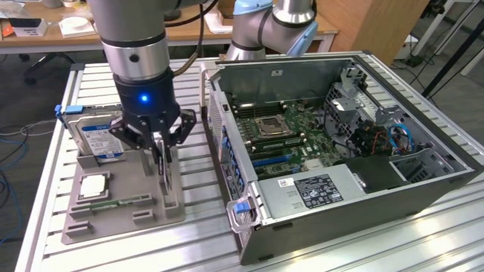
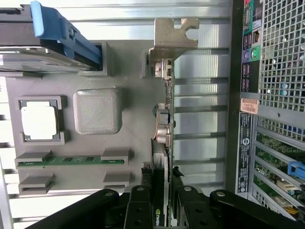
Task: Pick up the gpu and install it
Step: 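Pick up the gpu and move the gpu toward the slot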
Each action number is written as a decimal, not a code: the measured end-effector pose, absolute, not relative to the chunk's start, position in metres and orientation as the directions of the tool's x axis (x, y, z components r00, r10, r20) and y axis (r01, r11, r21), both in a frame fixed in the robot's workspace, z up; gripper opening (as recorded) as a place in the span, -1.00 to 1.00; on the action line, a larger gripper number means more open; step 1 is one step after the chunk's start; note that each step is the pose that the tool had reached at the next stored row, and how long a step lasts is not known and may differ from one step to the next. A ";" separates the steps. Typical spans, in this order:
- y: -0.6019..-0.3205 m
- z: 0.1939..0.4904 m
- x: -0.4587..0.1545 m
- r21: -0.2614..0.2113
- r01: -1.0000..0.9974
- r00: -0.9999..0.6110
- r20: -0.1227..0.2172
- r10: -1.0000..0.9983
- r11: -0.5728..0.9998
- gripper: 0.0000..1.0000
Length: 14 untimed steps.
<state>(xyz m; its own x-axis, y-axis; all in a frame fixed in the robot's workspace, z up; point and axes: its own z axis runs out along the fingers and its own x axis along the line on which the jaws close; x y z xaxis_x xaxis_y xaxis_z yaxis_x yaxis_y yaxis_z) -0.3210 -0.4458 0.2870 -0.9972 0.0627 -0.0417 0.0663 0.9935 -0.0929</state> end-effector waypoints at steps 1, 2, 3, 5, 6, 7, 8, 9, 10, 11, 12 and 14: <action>-0.446 0.289 -0.321 -0.094 0.066 -0.997 -0.042 0.063 0.993 -0.48; -0.446 0.290 -0.321 -0.095 0.066 -0.997 -0.042 0.063 0.993 -0.48; -0.446 0.291 -0.321 -0.096 0.066 -0.997 -0.042 0.063 0.993 -0.48; -0.446 0.292 -0.321 -0.098 0.066 -0.997 -0.042 0.062 0.993 -0.48; -0.446 0.293 -0.321 -0.098 0.066 -0.997 -0.042 0.062 0.993 -0.48; -0.446 0.294 -0.321 -0.099 0.066 -0.997 -0.042 0.062 0.993 -0.48; -0.446 0.294 -0.321 -0.100 0.066 -0.997 -0.042 0.062 0.993 -0.48; -0.446 0.295 -0.321 -0.101 0.066 -0.997 -0.042 0.062 0.993 -0.48; -0.446 0.296 -0.321 -0.101 0.066 -0.997 -0.042 0.062 0.993 -0.48; -0.446 0.297 -0.321 -0.102 0.066 -0.997 -0.042 0.062 0.993 -0.48; -0.446 0.297 -0.321 -0.103 0.066 -0.997 -0.042 0.062 0.992 -0.48; -0.446 0.299 -0.321 -0.105 0.066 -0.997 -0.042 0.062 0.992 -0.48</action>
